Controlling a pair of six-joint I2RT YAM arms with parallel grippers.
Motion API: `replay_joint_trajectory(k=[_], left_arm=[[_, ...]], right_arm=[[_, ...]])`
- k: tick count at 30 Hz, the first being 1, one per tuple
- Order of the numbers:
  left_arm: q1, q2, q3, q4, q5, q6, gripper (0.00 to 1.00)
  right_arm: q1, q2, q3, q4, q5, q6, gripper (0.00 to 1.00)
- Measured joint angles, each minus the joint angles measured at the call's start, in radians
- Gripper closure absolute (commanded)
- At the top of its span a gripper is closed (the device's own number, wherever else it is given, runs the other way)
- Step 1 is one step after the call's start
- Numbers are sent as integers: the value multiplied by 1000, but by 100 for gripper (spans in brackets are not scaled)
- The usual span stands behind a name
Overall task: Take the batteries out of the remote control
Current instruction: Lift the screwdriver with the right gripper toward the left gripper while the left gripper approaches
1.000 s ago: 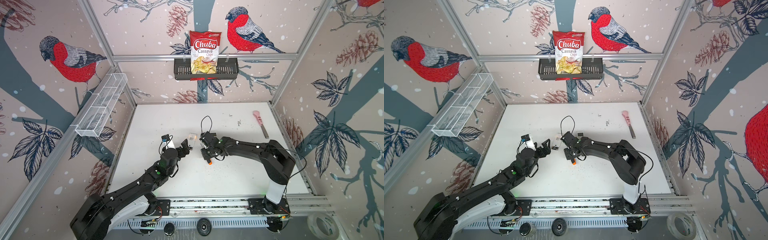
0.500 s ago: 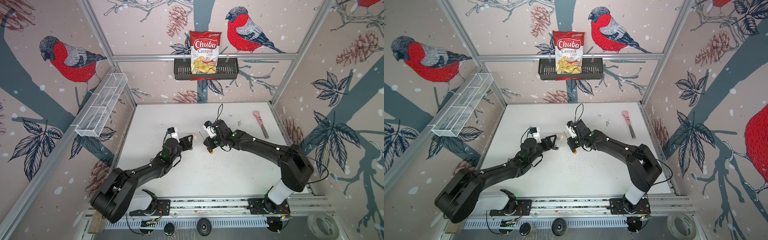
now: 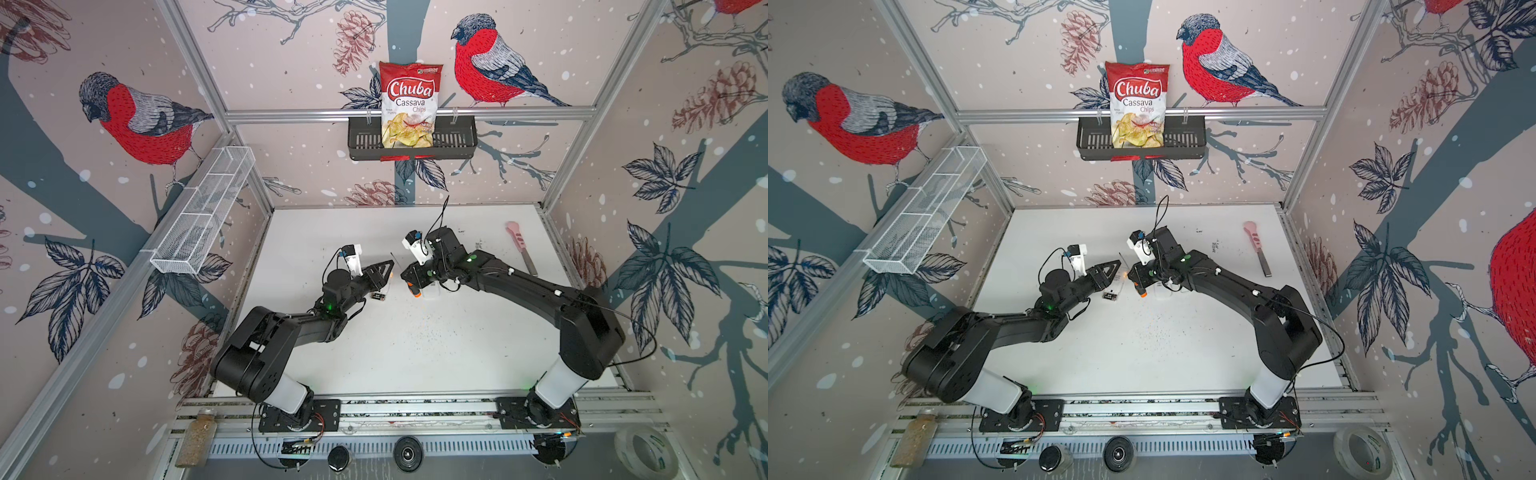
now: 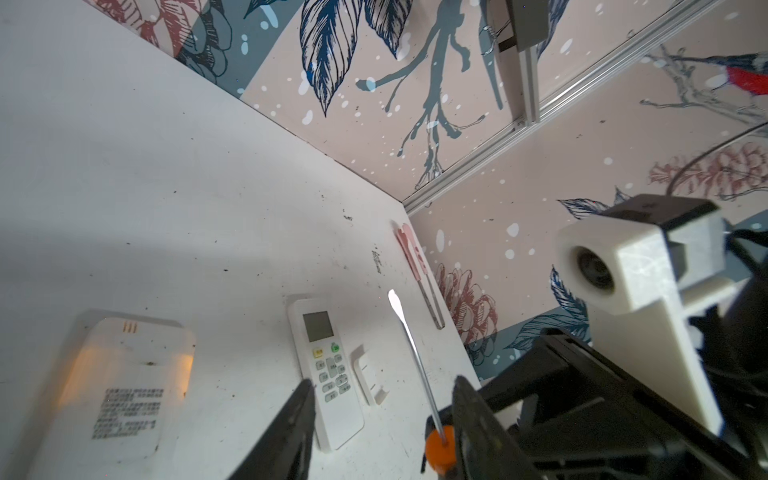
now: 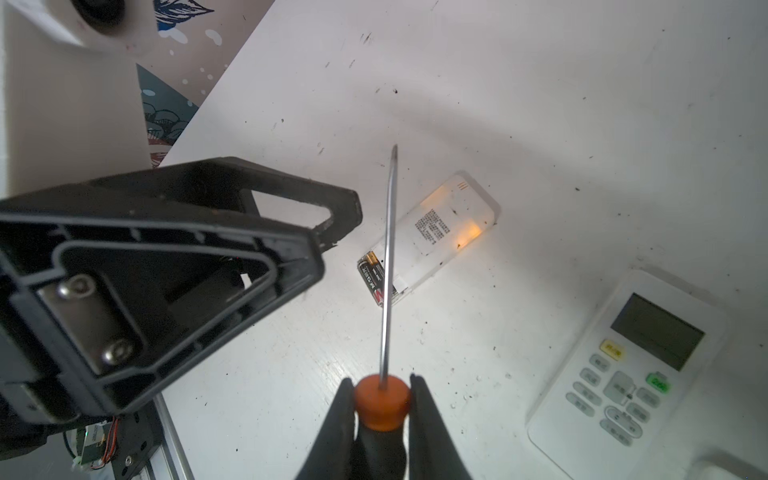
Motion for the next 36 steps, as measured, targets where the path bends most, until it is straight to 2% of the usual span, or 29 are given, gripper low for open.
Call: replay_joint_trajectory(k=[6,9,14,20,26,36], left_arm=[[12,140,-61,323,69,-86,51],[13,207,-56,394,94,-127,52],[13,247,-37,422,119,-148,54],[13,248,-22,444,126,-150,60],[13,220,-16,443,145,-150,61],[13,219,-37,449,146,-147,62]], right_arm=[[-6,7,4,5,-60,-18,85],[-16,6,0,17,-92,-22,85],[-27,3,-8,30,-149,-26,85],[-36,8,-6,53,-208,-30,85],[-40,11,-6,59,-257,-38,85],[-81,5,-23,86,-274,-18,86]])
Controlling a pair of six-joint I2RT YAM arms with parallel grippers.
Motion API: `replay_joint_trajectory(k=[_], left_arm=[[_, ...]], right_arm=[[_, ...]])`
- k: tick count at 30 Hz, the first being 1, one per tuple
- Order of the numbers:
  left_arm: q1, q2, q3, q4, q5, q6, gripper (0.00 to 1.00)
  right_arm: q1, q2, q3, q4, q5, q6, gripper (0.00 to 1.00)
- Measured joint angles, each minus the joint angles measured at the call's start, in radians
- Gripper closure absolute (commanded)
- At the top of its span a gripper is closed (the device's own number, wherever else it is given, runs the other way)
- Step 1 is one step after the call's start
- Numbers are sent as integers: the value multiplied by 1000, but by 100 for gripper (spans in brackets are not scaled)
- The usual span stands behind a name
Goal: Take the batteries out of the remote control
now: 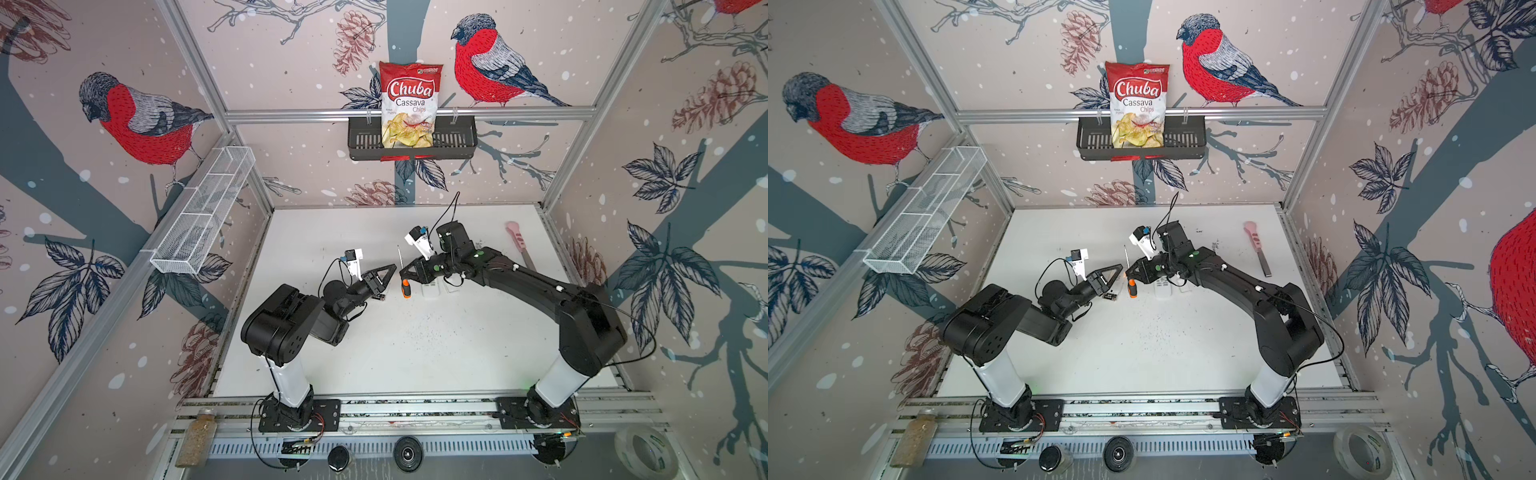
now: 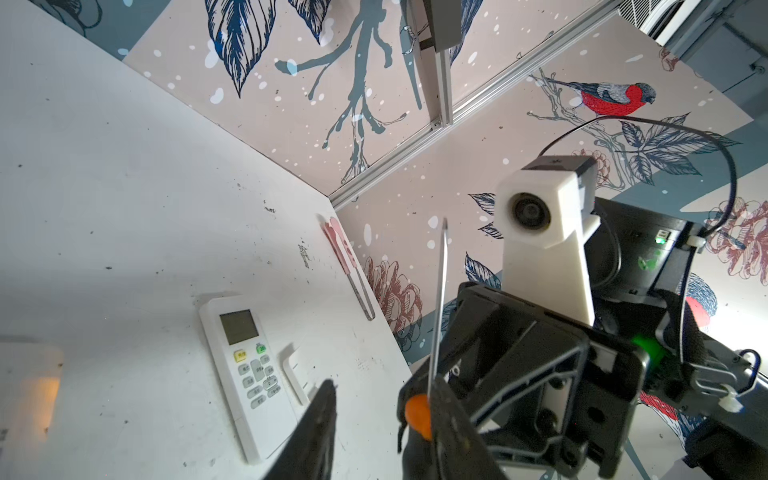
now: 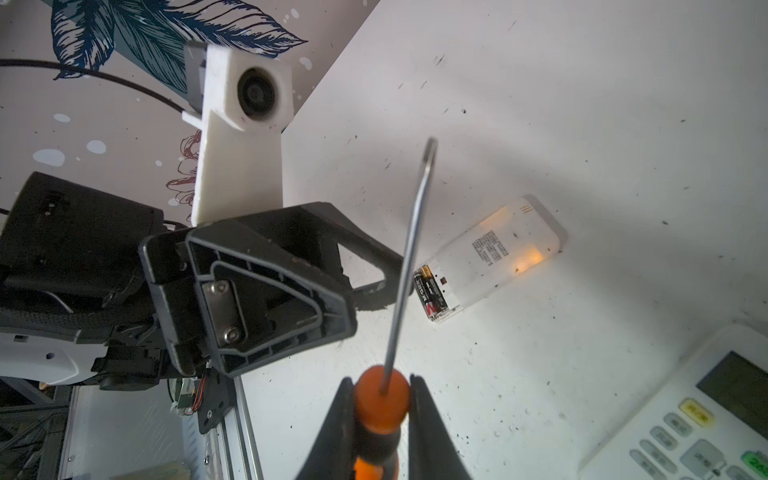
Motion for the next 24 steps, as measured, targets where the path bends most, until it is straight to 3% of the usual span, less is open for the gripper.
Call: replay_joint_trajectory(k=[16,24], left_arm=[[0,-34,55,3,84,27,62],[-7,-16,63,1,106,27,77]], right_arm=[[17,28,24,-16,-48,-23,86],[35,35,30,-39,-58,-29,86]])
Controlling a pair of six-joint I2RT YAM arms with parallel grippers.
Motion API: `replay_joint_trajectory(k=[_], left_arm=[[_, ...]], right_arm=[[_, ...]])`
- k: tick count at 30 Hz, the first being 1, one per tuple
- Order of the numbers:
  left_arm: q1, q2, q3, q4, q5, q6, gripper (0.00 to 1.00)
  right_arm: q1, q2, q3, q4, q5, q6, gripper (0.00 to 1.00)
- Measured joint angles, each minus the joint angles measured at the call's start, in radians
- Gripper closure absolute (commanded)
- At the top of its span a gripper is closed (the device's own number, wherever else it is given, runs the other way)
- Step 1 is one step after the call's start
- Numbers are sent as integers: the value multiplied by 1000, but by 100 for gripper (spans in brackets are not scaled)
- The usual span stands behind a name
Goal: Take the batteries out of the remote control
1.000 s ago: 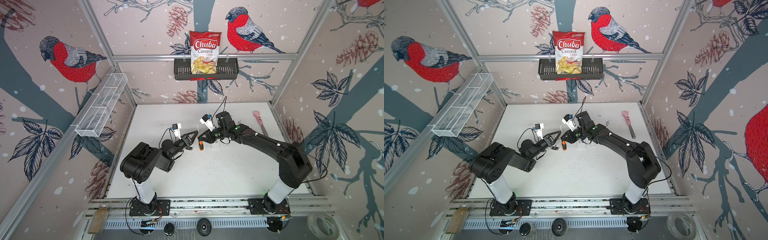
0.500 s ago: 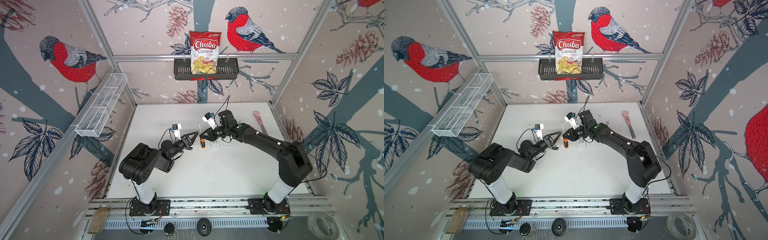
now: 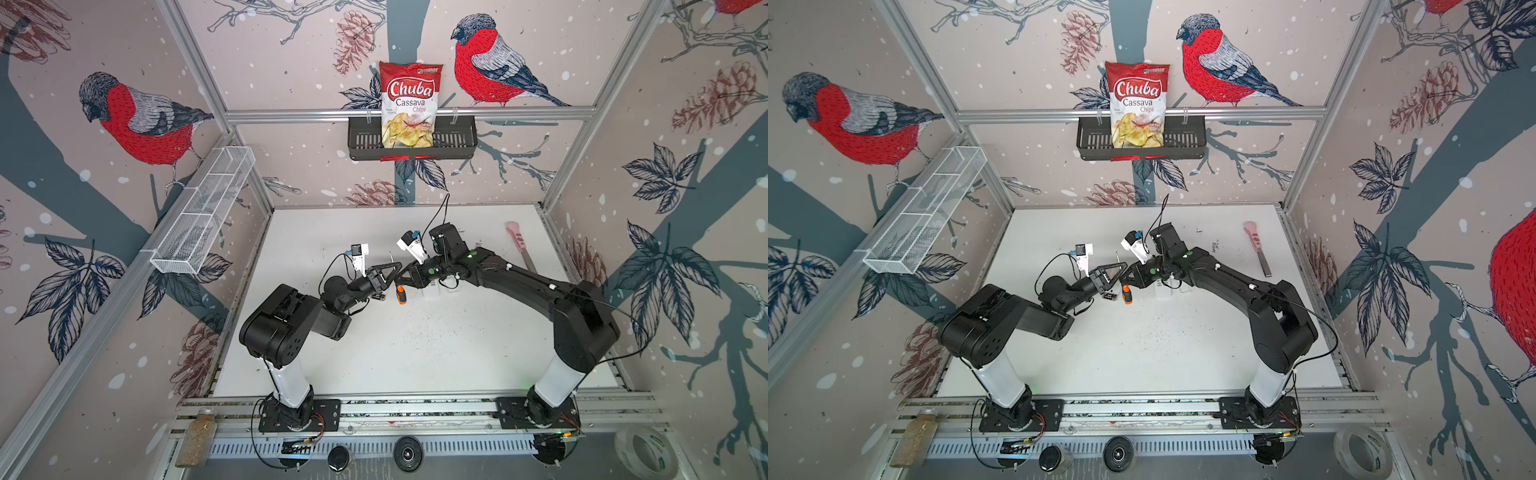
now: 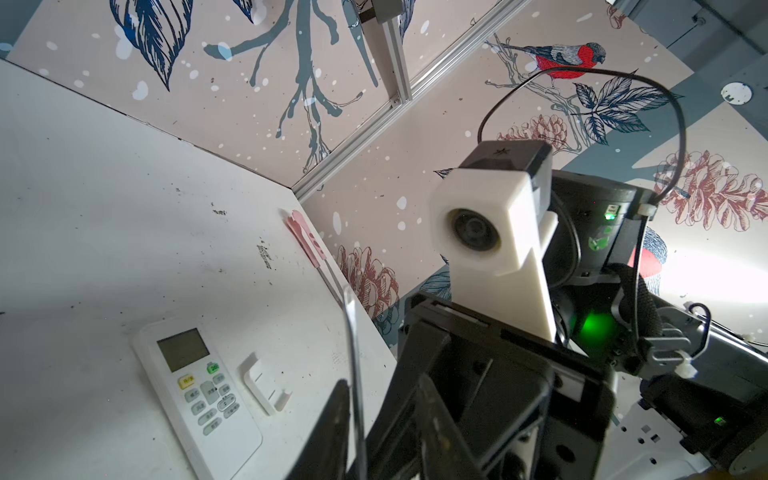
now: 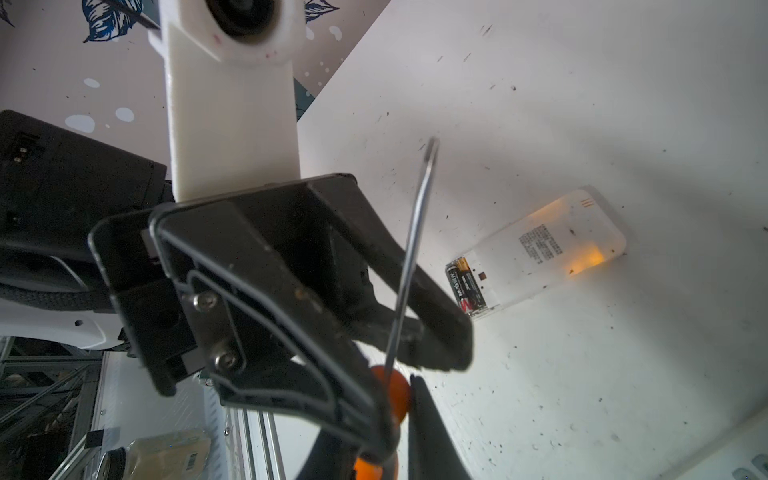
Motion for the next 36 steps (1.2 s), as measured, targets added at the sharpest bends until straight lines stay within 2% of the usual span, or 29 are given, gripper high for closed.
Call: replay_joint_trajectory(k=[9,19,25,27,31,36], left_arm=[[0,2,1,0,0,0,85],[0,9,2,-2,-5,-1,100],[0,9,6,-2,-10,-2,100],[0,9,6,-2,-11,-4,100],[-1,9,6,-2,-22,-3,100],[-1,2,2,-2,-66,-8,100]], right_arm=[[-6,0,2,0,-4,-1,86],[-11,0,1,1,-8,-2,86],[-18,0,0,3,-15,-2,85],[-20,0,-2,7,-20,-2,80],[-23,-1,-10,16,-12,1,60],[-36,-24,-44,45,16,6,43]])
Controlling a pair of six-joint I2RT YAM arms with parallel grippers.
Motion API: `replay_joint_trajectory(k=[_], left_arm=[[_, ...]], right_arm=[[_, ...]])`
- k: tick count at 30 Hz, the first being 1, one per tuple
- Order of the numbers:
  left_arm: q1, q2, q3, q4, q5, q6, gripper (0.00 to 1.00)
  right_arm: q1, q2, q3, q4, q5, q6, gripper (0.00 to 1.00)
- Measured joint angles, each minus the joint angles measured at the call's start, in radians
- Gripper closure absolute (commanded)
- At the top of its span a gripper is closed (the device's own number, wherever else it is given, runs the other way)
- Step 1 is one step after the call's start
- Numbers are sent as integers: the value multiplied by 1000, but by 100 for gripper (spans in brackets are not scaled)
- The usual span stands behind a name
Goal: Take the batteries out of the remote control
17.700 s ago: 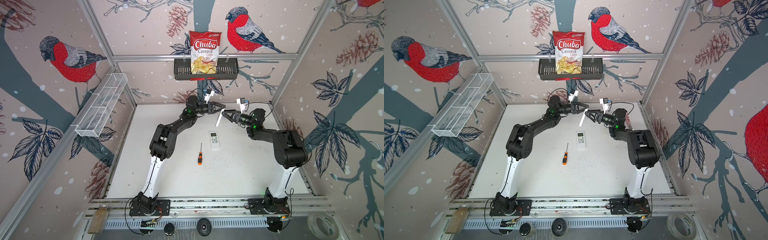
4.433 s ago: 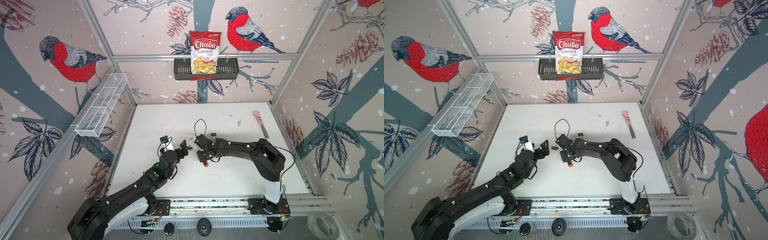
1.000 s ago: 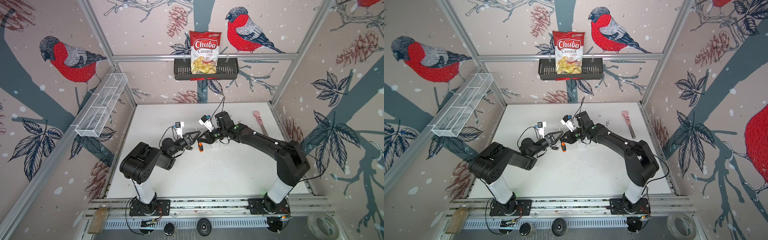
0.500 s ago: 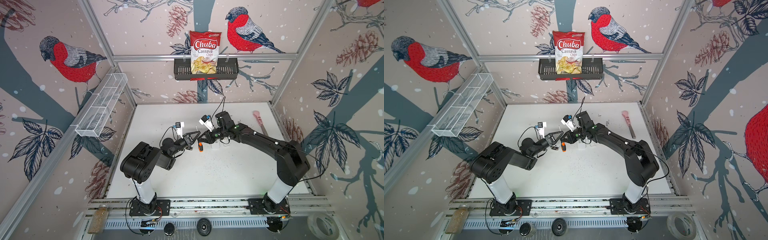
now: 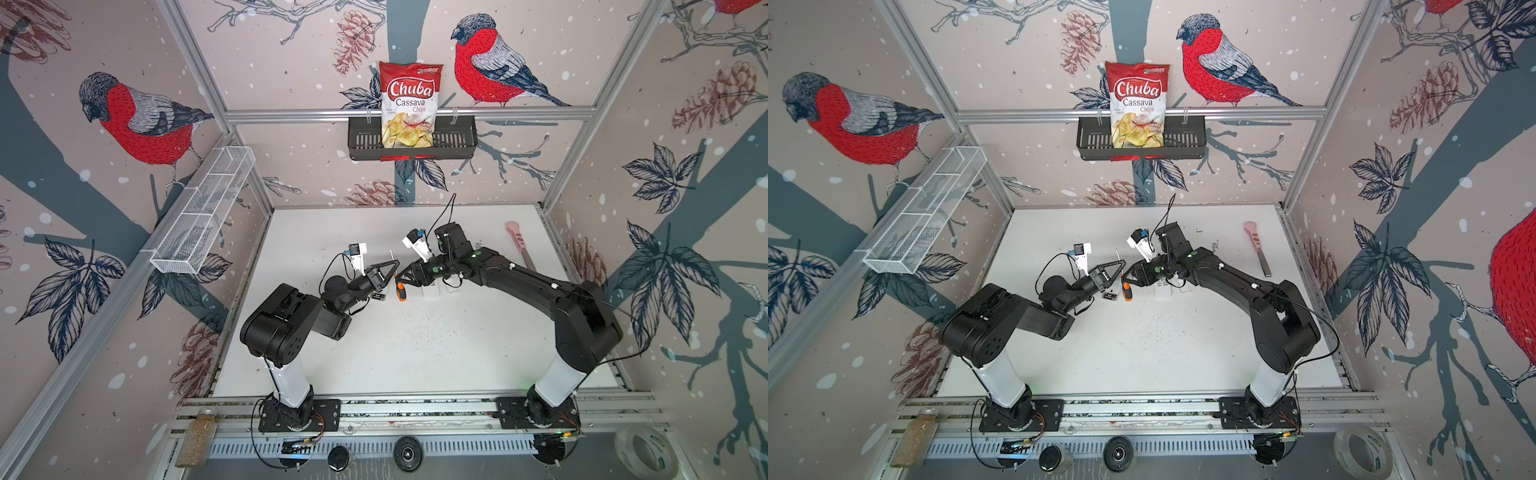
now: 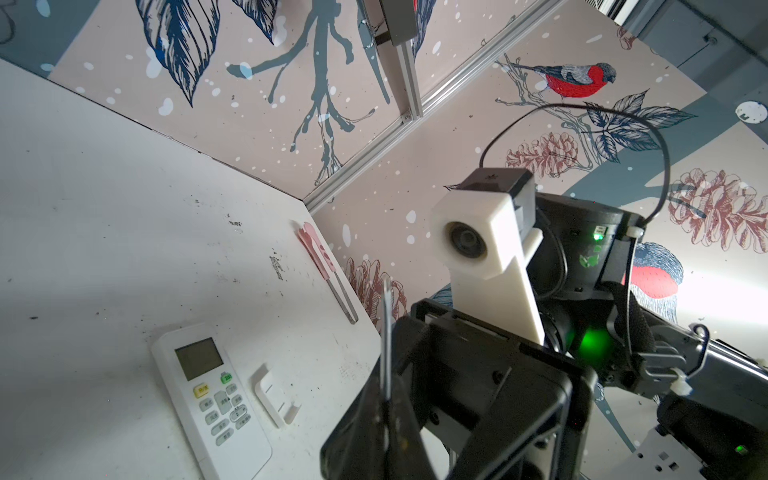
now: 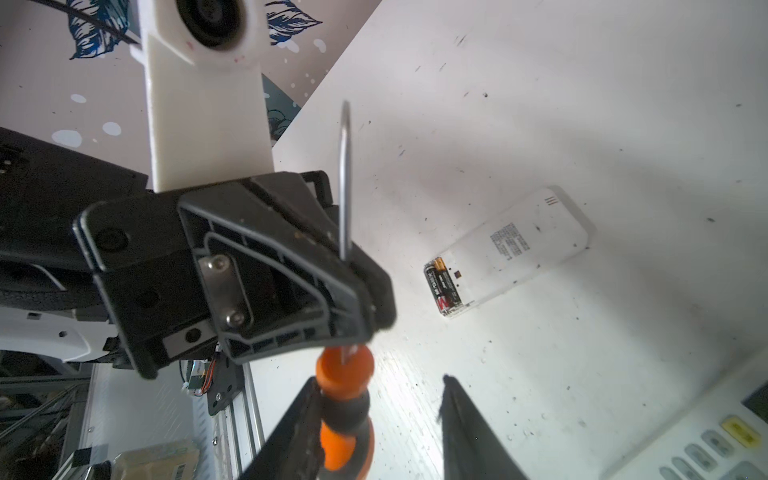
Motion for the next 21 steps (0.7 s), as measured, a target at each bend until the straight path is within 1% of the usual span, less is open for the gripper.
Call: replay_joint_trajectory(k=[3,6,9,12,16,21], left_arm=[[0,-5,0,1,-43,-13,100],[0,-5,-1,1,-89,-22,100],[0,-4,-3,1,-151,-46,100],[-2,-6,-3,0,-222,-74,100],[-19,-29,-3,1,-315,-93,100],[-55,-43,0,1,-440,-99,100]], right_arm=[[-11,-45,-48,50,6,10,34],[-33,-102,-120,133,8,37,31],[-57,-162,-235,274,-1,98,29],[-82,-197,-357,450,-13,186,24],[-105,-209,-480,710,-33,316,22],[-101,-150,-561,1040,-40,487,19]])
